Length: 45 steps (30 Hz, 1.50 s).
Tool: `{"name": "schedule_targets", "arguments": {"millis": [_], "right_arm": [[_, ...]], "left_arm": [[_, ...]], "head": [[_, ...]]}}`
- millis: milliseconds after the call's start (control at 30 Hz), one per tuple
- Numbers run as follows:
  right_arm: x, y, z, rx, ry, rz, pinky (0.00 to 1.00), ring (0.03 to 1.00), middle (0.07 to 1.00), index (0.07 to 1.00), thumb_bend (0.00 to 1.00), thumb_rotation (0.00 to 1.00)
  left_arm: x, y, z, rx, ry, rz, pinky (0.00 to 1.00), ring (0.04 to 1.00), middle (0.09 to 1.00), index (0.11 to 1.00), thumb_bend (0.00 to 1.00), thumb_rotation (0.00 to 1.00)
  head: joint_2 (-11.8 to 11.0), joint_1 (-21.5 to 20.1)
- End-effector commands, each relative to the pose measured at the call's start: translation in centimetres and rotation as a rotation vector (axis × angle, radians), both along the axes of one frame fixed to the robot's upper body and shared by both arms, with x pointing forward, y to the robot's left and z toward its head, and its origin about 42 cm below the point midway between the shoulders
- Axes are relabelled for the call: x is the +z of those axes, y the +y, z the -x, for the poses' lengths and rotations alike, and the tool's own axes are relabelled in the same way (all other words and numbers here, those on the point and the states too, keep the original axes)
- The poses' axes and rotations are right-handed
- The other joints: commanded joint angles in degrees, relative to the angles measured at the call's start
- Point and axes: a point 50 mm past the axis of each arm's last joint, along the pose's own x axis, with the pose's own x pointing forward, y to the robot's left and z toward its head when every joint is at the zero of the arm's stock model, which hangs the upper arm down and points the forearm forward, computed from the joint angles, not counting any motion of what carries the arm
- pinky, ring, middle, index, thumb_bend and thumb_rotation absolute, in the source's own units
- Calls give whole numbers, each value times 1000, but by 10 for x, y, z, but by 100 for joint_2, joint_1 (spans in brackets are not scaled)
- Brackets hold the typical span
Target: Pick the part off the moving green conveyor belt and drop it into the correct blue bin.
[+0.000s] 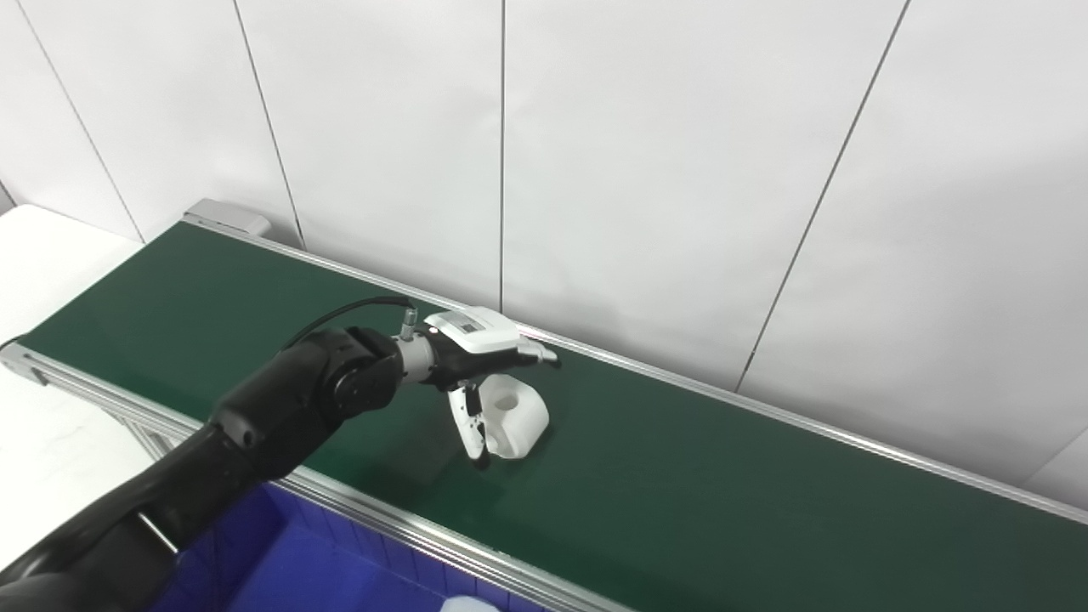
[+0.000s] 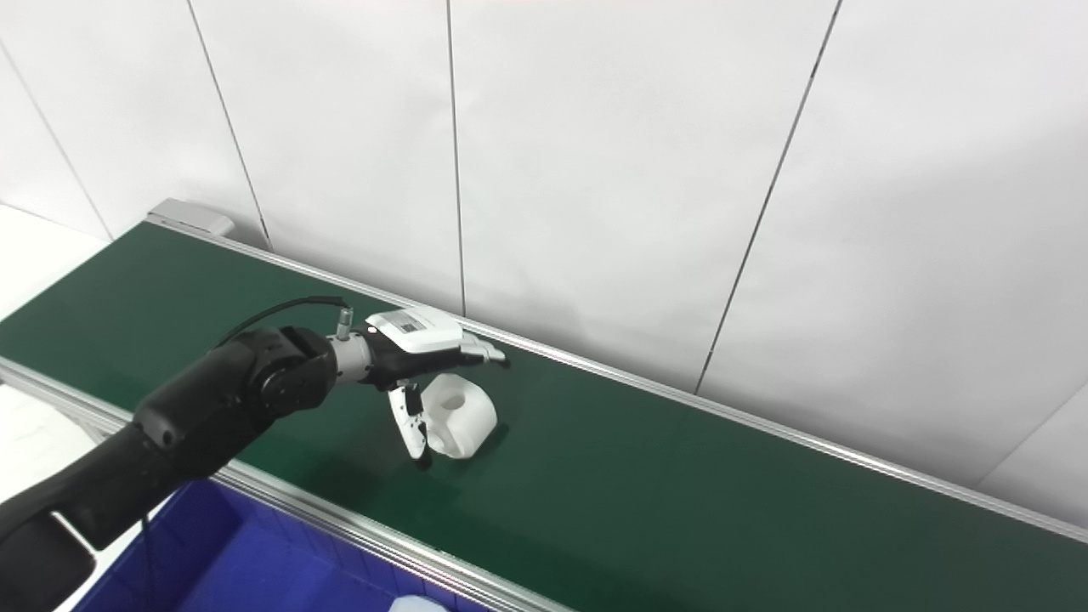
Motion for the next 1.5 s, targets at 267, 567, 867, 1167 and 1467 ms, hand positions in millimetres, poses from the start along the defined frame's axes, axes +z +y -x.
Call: {"name": "schedule_targets", "arguments": {"millis": [267,567,867,1167,1467], "right_arm": [[12,3,1,-8,-48,-4,1000,1000,1000,1000,889,1000],[15,7,1,-9,-49,-17,1000,1000,1000,1000,903,1000],[14,7,0,-5,-51,-30,1000,1000,1000,1000,913,1000],[17,5,-1,-4,-54,-20,1000,1000,1000,1000,915,1000],[31,0,-6,3,-60,-30,1000,1000,1000,1000,910,1000]], "left_arm": [[-12,-15,-14,-39,-226,-57,734,764,757,729,997,84],[-27,-23,-17,-82,-81,2,519,509,510,476,529,0],[-15,-30,-20,-86,113,11,470,522,527,470,521,0],[15,-28,-19,-48,113,53,530,571,538,467,519,0],[88,-7,11,-82,-56,153,437,476,473,493,526,0]], "head": [[44,-54],[125,-149],[131,-142],[288,-27],[721,439]]}}
